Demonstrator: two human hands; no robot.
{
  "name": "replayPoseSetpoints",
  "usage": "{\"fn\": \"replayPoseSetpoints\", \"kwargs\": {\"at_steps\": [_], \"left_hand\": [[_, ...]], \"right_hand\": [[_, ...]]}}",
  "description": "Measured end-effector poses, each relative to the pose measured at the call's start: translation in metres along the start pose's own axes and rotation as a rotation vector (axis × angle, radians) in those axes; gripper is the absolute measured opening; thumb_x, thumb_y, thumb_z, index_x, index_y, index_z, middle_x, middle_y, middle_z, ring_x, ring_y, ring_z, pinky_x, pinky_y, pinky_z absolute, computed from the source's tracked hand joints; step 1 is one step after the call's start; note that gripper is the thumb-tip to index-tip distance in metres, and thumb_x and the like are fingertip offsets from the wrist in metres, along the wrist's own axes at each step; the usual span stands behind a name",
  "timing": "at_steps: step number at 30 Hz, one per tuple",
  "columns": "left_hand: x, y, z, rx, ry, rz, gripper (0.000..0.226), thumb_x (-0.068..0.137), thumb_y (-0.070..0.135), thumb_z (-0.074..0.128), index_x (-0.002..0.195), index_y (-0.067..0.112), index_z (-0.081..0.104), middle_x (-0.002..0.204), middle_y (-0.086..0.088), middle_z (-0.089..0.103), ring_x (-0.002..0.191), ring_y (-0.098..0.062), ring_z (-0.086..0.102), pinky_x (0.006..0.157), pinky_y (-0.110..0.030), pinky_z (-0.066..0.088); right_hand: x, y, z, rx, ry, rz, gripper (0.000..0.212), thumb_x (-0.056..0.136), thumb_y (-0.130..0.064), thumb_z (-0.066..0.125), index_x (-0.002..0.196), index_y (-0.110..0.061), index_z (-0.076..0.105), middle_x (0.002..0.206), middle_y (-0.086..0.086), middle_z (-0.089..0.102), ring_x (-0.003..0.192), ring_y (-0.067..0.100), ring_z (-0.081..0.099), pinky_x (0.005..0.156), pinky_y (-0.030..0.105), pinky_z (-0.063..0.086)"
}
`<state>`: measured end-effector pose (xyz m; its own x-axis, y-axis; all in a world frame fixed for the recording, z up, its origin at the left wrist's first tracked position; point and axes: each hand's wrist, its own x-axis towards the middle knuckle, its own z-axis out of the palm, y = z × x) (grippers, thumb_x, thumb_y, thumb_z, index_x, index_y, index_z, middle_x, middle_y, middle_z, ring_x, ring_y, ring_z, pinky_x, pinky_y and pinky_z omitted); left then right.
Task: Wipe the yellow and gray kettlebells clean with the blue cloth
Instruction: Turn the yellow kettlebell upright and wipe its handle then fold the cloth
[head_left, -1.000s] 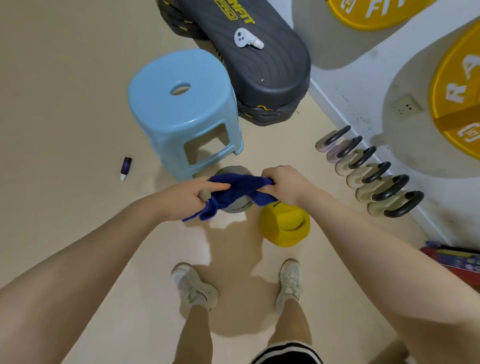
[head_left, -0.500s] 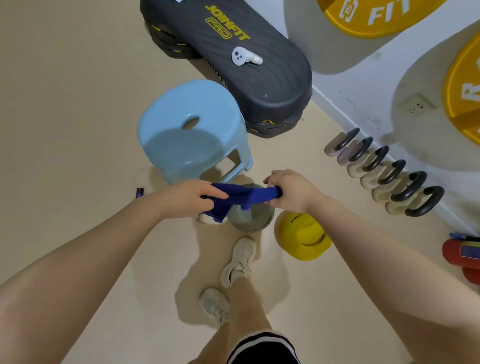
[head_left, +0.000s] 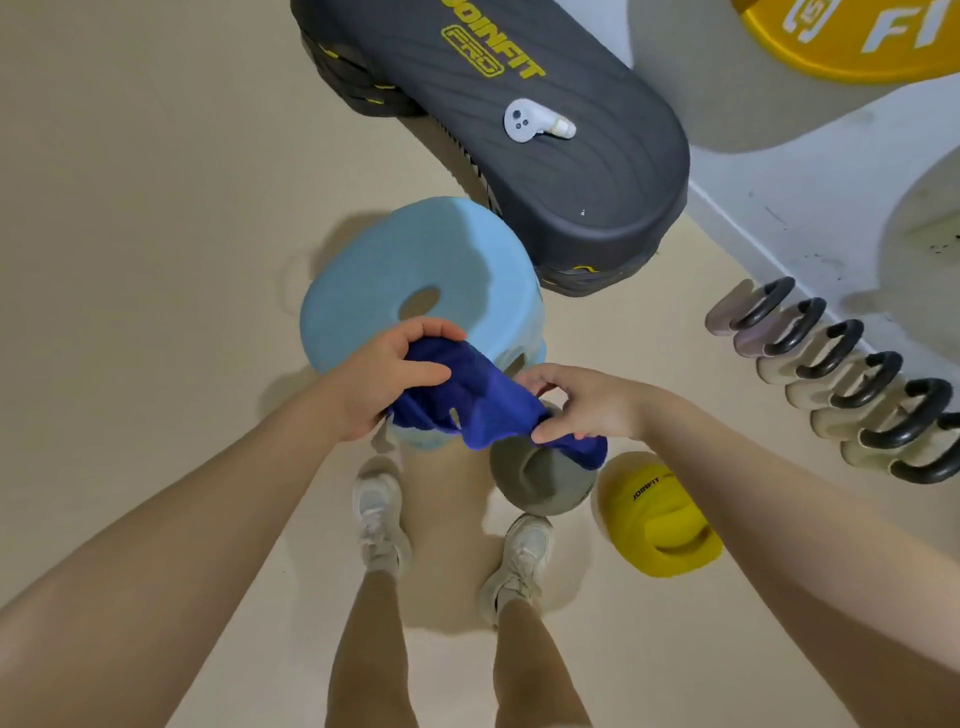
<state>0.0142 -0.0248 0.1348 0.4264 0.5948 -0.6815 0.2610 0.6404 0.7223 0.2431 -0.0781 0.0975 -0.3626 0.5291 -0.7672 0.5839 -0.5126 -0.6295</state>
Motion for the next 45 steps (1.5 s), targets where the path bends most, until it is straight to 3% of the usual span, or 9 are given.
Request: {"fn": "replayPoseSetpoints", "kwargs": {"at_steps": [7,13,16,20,25,34,38,41,45], "left_hand": [[0.022,0.044,-0.031,0.345,-0.474,-0.014,0.052,0.076,0.002,0.056,0.111,0.041,0.062,0.113,0.005,0.063,0.089,-0.014,0.065,0.077,-0.024,0.053],[0.024,0.067,-0.090,0.337,-0.527,-0.040,0.053,0.067,0.005,0.052,0.104,0.040,0.065,0.112,0.005,0.067,0.098,-0.017,0.066,0.078,-0.026,0.054],[0.028,0.060,-0.115,0.302,-0.504,-0.051,0.052,0.065,0.006,0.052,0.100,0.042,0.068,0.110,0.009,0.066,0.099,-0.017,0.065,0.082,-0.029,0.054],[0.046,0.040,-0.137,0.292,-0.305,-0.047,0.052,0.061,0.006,0.048,0.100,0.036,0.067,0.109,0.008,0.064,0.093,-0.011,0.062,0.081,-0.027,0.052],[0.087,0.031,-0.144,0.671,-0.032,-0.050,0.054,0.077,0.000,0.047,0.116,0.036,0.054,0.105,0.002,0.058,0.067,-0.011,0.055,0.049,-0.019,0.044],[0.156,0.003,-0.090,1.428,0.379,0.297,0.072,0.089,0.023,0.052,0.149,0.018,0.012,0.159,-0.002,0.007,0.139,-0.031,0.018,0.109,-0.044,0.018],[0.155,-0.041,-0.074,1.477,0.243,0.458,0.071,0.089,0.035,0.056,0.146,0.007,0.026,0.157,-0.014,0.015,0.142,-0.034,0.018,0.113,-0.047,0.016],[0.157,-0.066,-0.074,1.596,0.071,0.283,0.083,0.089,0.059,0.040,0.150,0.018,0.001,0.158,-0.010,-0.010,0.145,-0.030,-0.005,0.116,-0.045,0.001],[0.163,-0.072,-0.080,1.522,-0.020,0.238,0.077,0.092,0.057,0.035,0.149,0.025,-0.005,0.157,-0.003,-0.020,0.144,-0.021,-0.017,0.115,-0.040,-0.009]], "right_hand": [[0.030,-0.059,0.005,0.428,0.096,-0.129,0.054,0.081,0.004,0.063,0.124,-0.027,0.051,0.110,-0.004,0.060,0.090,0.011,0.058,0.078,0.021,0.048],[0.075,-0.094,0.022,-0.066,0.062,-0.072,0.044,0.073,-0.026,0.078,0.113,-0.027,0.059,0.119,-0.010,0.057,0.124,0.020,0.044,0.107,0.038,0.033],[0.085,-0.087,0.015,-0.327,0.081,0.035,0.048,0.070,-0.045,0.075,0.114,-0.033,0.060,0.133,-0.020,0.047,0.135,0.012,0.021,0.116,0.044,0.007],[0.079,-0.069,0.003,-0.085,-0.038,0.143,0.024,0.066,-0.035,0.077,0.086,-0.028,0.064,0.096,0.002,0.070,0.091,0.019,0.062,0.090,0.038,0.047],[0.072,-0.034,-0.006,0.312,0.009,0.212,0.032,0.065,-0.041,0.074,0.093,-0.025,0.070,0.094,-0.004,0.073,0.092,0.022,0.066,0.088,0.035,0.050],[0.119,-0.014,0.018,0.837,0.389,0.363,0.030,0.095,-0.034,0.049,0.081,-0.012,0.065,0.060,0.009,0.062,0.064,0.021,0.056,0.074,0.031,0.044],[0.117,-0.006,0.018,0.893,0.432,0.471,0.030,0.094,-0.037,0.050,0.097,-0.010,0.063,0.097,0.010,0.070,0.091,0.025,0.063,0.093,0.035,0.046],[0.112,-0.004,0.015,0.977,0.426,0.525,0.028,0.093,-0.031,0.054,0.103,-0.006,0.062,0.105,0.014,0.069,0.100,0.030,0.064,0.097,0.040,0.047],[0.116,-0.027,0.010,1.255,0.367,0.432,0.025,0.094,-0.022,0.050,0.113,-0.008,0.058,0.106,0.013,0.069,0.090,0.027,0.066,0.077,0.036,0.053]]}}
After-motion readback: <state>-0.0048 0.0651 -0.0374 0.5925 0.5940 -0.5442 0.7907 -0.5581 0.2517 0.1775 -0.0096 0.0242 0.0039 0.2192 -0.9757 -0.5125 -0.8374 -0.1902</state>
